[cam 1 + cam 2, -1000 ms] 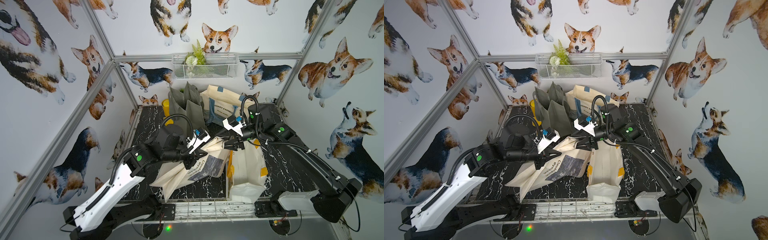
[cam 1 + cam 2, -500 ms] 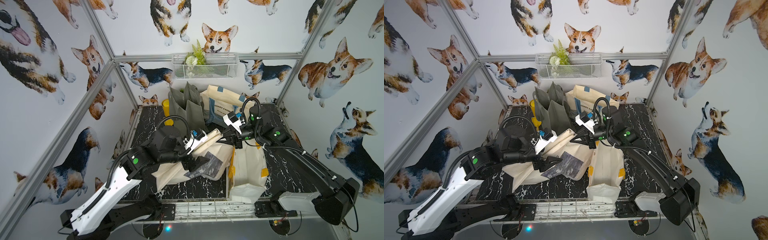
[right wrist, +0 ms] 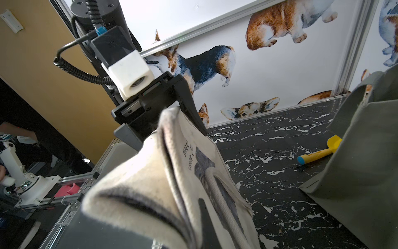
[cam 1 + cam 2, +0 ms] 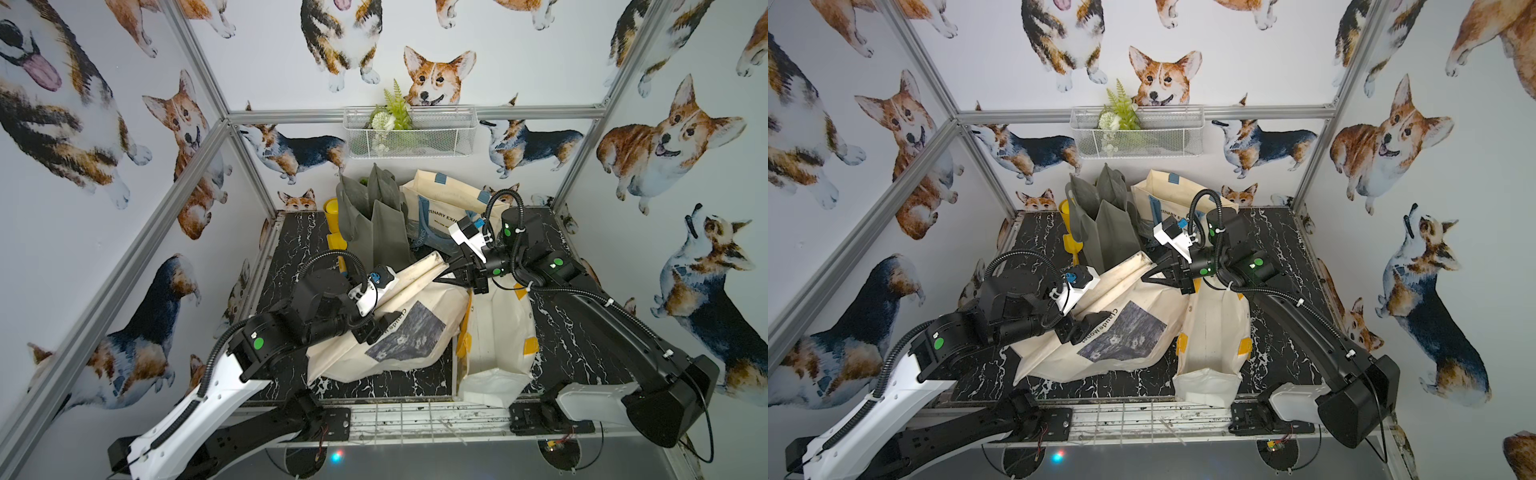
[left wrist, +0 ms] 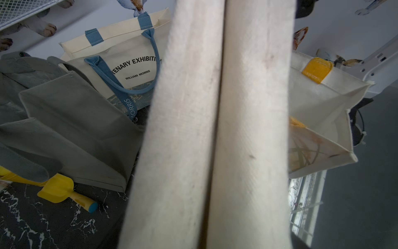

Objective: Put away the canvas bag
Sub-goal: Press the canvas bag at the center of the board.

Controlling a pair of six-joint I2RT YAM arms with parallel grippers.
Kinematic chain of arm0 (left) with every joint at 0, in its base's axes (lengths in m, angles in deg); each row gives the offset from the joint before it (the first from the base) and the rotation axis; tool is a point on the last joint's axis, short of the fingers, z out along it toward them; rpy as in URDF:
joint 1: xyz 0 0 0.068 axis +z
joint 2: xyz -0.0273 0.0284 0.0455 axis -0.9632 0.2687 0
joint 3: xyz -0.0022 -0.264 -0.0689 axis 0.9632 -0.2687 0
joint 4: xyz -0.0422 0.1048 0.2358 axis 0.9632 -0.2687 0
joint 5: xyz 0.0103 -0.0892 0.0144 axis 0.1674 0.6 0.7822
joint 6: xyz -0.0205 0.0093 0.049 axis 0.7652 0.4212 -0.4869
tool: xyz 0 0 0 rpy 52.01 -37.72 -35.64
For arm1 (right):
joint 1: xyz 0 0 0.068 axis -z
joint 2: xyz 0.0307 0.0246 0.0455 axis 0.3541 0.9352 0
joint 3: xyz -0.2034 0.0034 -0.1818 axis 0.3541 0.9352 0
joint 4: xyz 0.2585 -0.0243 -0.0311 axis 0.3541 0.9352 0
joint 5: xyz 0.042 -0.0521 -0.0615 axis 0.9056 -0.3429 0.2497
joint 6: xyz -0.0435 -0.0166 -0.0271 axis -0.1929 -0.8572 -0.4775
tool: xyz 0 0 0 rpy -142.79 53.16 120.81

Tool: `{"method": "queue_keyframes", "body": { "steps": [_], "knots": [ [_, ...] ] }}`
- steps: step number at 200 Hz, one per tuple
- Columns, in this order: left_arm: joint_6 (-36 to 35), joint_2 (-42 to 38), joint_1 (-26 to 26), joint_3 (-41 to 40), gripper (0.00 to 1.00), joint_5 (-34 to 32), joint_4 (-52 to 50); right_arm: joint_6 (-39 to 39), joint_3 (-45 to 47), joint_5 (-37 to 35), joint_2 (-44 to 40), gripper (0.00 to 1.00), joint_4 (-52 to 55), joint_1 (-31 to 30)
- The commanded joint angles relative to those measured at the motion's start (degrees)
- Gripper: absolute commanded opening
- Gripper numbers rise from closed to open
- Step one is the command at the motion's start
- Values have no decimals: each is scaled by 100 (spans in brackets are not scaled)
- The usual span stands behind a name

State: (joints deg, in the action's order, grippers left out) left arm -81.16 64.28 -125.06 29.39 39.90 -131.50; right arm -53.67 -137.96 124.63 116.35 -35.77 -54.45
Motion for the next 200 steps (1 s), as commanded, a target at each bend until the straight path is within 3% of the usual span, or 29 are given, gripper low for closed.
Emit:
{"method": "queue_keyframes", "body": {
  "steps": [1,24,53,62,81,111,165,187,200],
  "knots": [
    [-322,-136,1,-92,72,-300,525,-562,-54,36,-107,0,550,-15],
    [-425,-151,-2,-171,60,-72,645,-770,-25,-29,-168,0,643,-21],
    [-295,-57,-2,-172,22,449,660,-981,-25,-198,-207,1,683,-23],
    [-268,-56,-2,-175,14,669,679,-1003,-41,-207,-213,8,662,-24],
    [-250,-37,3,-150,0,1026,626,-906,-48,-198,-207,42,435,-21],
    [-245,49,3,-55,0,1301,474,-535,-47,-99,-128,59,-187,-26],
    [-338,258,3,112,0,1236,412,634,-77,283,173,51,-1533,-80],
    [-422,371,3,187,0,1217,392,972,-63,394,257,33,-1855,-95],
    [-452,418,4,209,0,1164,357,1171,-17,431,277,15,-2103,-95]
  ]
}}
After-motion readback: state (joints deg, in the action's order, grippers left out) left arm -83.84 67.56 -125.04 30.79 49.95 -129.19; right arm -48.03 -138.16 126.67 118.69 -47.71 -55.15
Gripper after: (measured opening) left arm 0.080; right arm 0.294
